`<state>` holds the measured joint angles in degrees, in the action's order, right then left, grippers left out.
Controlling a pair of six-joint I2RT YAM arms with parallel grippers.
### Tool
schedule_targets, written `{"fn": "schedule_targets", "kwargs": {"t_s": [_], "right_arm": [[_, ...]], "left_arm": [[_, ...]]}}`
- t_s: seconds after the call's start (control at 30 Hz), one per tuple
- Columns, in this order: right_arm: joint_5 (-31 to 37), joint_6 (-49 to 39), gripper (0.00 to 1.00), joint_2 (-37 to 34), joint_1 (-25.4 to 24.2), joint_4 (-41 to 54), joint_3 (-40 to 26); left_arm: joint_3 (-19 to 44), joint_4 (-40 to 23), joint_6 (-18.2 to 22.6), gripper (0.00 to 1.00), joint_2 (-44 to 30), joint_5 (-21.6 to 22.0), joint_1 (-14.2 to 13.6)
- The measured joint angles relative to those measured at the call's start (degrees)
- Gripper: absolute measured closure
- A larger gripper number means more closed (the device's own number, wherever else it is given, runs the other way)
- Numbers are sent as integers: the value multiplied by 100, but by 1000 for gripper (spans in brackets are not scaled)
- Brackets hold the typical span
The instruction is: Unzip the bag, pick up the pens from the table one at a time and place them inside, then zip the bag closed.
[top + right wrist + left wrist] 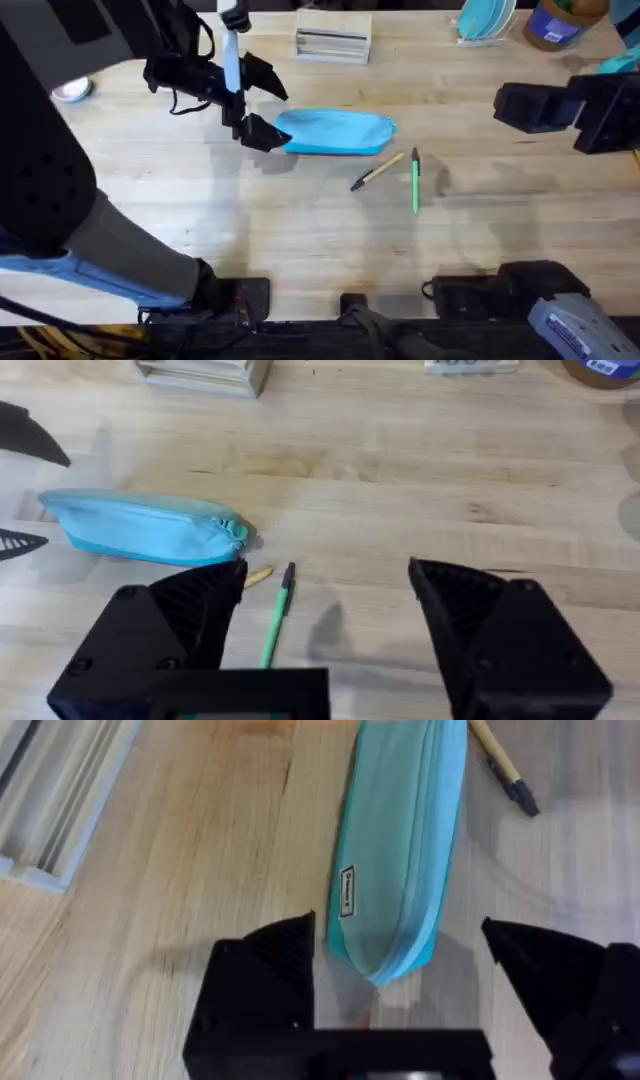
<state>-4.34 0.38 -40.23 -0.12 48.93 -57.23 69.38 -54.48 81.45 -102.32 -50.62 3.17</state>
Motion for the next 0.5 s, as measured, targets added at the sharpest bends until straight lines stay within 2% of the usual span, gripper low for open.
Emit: {"fn": "schedule_targets", "kwargs": {"t_s": [0.07,0.1,0.23,0.5], "right_arm": [[2,0,5,-1,0,0,0],[0,0,5,0,0,0,0],[0,0,5,-2,0,0,0],[2,0,5,-1,0,0,0]], "left_arm": [[0,6,0,7,0,91,-91],[0,32,0,7,-20,171,-249],[0,31,0,91,-113,296,-384],[0,52,-2,105,-155,392,-208]]}}
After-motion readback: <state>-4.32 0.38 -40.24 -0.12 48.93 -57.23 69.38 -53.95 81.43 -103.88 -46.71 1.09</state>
